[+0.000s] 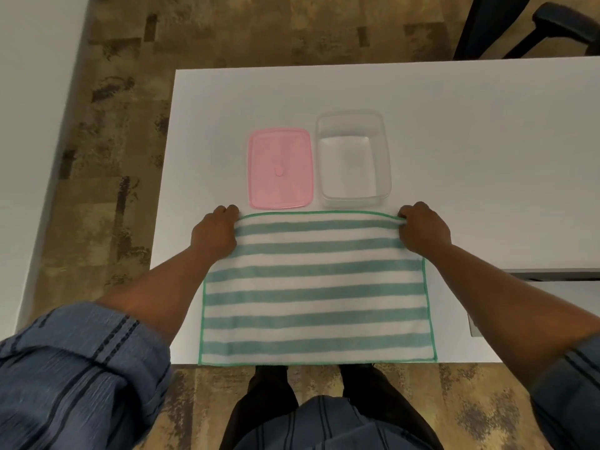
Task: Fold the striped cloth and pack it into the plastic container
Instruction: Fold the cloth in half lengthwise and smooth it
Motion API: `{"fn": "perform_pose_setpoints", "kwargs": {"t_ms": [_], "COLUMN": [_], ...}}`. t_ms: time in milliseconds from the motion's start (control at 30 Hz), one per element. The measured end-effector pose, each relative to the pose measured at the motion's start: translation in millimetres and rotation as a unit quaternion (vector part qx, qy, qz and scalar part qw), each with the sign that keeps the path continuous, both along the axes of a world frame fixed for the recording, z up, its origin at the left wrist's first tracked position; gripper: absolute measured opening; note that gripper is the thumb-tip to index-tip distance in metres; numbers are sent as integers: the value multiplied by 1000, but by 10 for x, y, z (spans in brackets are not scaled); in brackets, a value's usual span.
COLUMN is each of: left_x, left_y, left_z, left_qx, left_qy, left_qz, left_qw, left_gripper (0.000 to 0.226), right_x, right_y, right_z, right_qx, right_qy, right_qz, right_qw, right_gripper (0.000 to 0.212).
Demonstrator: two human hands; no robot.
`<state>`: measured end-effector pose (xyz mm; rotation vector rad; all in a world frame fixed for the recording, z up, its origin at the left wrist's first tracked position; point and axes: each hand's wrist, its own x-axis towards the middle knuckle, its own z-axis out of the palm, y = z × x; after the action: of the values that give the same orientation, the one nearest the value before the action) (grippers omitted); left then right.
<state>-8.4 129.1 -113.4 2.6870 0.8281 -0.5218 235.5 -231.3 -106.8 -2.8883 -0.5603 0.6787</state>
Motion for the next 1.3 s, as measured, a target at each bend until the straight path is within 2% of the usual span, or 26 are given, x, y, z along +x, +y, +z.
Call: {"fn": "perform_pose_setpoints", "kwargs": {"t_ms": [100, 167, 333, 467, 567, 700, 833, 967, 1067, 1167, 1300], "left_x": [-41, -71, -62, -83, -266, -700, -1141, -1427, -1523, -1543, -1522], "left_y": [-30, -32, 11, -36, -143, -332, -497, -619, -678, -698, -659], "left_z": [81, 159, 482, 698, 717, 582, 425, 306, 246, 219, 202], "left_qx": [39, 39, 62, 81, 80, 77, 64, 103, 127, 137, 132], "left_qy": [-4, -32, -144, -192, -192, -168, -119, -80, -58, -38, -21], "left_qz": [-7, 10, 35, 41, 40, 30, -29, -119, -138, -148, -162], "left_qw": [999, 999, 987, 977, 977, 982, 990, 984, 981, 979, 978], "left_gripper": [27, 21, 19, 20, 20, 17, 22, 29, 28, 29, 27], "right_x": [-60, -88, -75, -114, -291, -636, -945, -1084, -1128, -1182, -1229], "right_y": [-30, -44, -68, -121, -251, -572, -916, -1125, -1170, -1212, -1251], "right_z": [43, 121, 430, 588, 576, 382, 233, 125, 96, 72, 54], "right_qx": [25, 36, 109, 174, 167, 93, 17, 12, 15, 13, 22], "right_qy": [-14, -28, -95, -150, -190, -250, -212, -167, -120, -91, -85], "right_qz": [-31, -48, -62, -59, -15, 75, 134, 188, 202, 223, 253], "right_qw": [999, 998, 988, 971, 967, 961, 968, 968, 972, 970, 963], "right_gripper": [28, 27, 15, 12, 11, 19, 22, 23, 14, 28, 32]}}
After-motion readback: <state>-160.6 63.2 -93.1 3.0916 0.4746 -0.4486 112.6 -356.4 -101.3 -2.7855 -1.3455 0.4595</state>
